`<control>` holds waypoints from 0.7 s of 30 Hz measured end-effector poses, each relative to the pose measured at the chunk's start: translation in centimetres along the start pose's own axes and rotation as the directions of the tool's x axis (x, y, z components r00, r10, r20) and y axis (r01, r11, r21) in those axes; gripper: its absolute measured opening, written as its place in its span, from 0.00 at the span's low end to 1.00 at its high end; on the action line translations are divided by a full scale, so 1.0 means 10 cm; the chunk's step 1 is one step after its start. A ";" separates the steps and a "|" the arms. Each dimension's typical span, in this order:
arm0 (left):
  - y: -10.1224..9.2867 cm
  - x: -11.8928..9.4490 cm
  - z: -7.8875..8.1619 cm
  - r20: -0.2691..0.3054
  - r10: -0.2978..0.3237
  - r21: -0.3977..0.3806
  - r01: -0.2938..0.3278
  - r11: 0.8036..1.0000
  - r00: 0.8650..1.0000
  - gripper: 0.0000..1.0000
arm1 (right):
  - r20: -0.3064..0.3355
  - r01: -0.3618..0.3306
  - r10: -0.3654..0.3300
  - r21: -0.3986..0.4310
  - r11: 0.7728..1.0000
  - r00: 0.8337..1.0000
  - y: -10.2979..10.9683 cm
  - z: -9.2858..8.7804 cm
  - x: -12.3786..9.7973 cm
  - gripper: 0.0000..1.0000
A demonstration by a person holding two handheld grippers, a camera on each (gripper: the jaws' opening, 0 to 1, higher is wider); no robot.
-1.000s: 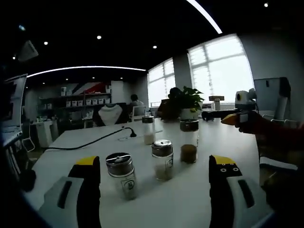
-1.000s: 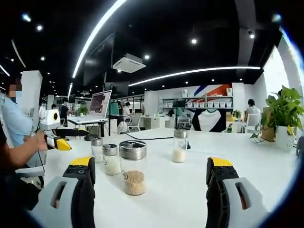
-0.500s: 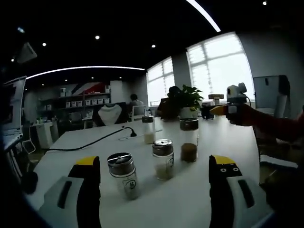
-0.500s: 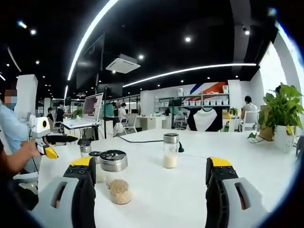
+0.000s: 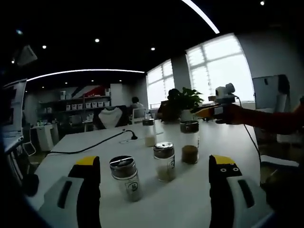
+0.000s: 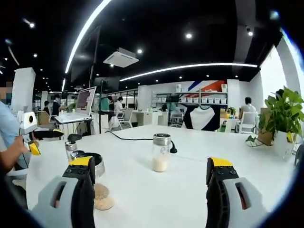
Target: Rotate the seasoning bottle until the label or dispensing opening points toward the visible target arrow and the bottle remains upright within the marked orientation range
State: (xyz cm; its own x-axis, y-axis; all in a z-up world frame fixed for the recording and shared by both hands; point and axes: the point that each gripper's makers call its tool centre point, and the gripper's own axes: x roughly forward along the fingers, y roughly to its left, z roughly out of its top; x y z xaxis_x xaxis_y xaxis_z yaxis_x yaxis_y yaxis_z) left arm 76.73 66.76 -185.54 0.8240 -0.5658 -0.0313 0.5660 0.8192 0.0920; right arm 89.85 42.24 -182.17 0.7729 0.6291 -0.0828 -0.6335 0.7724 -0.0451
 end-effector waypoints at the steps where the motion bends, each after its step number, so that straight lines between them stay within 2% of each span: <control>1: 0.00 0.00 -0.01 -0.002 0.001 0.000 -0.001 1.000 1.000 1.00 | -0.002 0.002 -0.002 -0.001 1.000 1.000 -0.03 0.00 0.03 0.99; 10: -0.01 0.00 -0.07 -0.019 -0.024 -0.049 0.023 0.999 1.000 1.00 | -0.014 0.008 -0.008 -0.006 1.000 1.000 -0.10 -0.03 0.25 0.99; 17: 0.04 -0.02 -0.01 0.003 -0.014 -0.065 0.014 0.998 1.000 1.00 | 0.004 0.007 -0.007 0.003 1.000 1.000 -0.16 0.00 0.48 0.99; 21: 0.04 -0.02 -0.01 0.005 -0.011 -0.068 0.011 0.998 1.000 1.00 | -0.020 0.000 0.001 0.008 1.000 1.000 -0.21 -0.06 0.68 0.99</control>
State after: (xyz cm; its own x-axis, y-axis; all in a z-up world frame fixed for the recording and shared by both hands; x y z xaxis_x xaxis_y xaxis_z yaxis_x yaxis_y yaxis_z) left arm 76.79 67.28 -185.57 0.8177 -0.5750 -0.0272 0.5756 0.8174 0.0235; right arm 96.47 44.86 -183.20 0.7717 0.6276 -0.1029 -0.6336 0.7728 -0.0374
